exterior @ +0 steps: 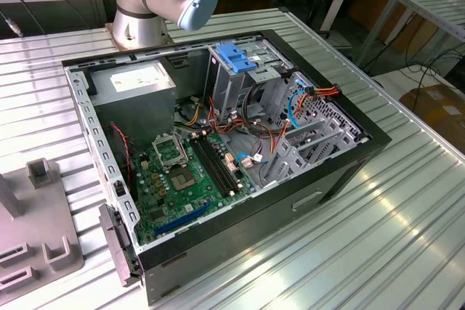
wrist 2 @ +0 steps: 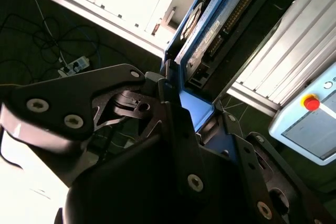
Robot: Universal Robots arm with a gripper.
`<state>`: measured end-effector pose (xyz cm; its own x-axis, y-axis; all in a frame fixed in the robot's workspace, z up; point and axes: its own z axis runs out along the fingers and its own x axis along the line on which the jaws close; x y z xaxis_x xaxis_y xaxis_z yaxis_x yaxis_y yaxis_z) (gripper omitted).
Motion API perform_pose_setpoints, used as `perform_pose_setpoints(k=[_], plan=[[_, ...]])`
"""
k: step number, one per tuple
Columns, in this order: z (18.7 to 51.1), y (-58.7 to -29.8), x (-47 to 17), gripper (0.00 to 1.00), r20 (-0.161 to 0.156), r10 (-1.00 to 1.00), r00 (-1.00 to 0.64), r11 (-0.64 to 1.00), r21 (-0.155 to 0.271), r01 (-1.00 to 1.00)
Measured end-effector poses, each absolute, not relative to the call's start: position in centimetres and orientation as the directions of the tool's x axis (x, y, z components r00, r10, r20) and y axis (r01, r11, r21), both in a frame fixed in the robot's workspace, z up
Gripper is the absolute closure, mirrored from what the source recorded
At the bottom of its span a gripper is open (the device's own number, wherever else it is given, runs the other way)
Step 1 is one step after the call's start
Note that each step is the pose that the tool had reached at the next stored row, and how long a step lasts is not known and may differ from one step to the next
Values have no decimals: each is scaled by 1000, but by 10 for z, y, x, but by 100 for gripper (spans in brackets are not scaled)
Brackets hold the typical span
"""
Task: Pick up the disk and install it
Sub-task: 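Pick up the disk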
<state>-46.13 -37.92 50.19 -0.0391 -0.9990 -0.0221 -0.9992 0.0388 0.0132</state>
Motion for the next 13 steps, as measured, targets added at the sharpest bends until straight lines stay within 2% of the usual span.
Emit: perform_pose_setpoints(k=[13], plan=[[521,-379,-461,63,-22,-999,-39,39,13,-999]])
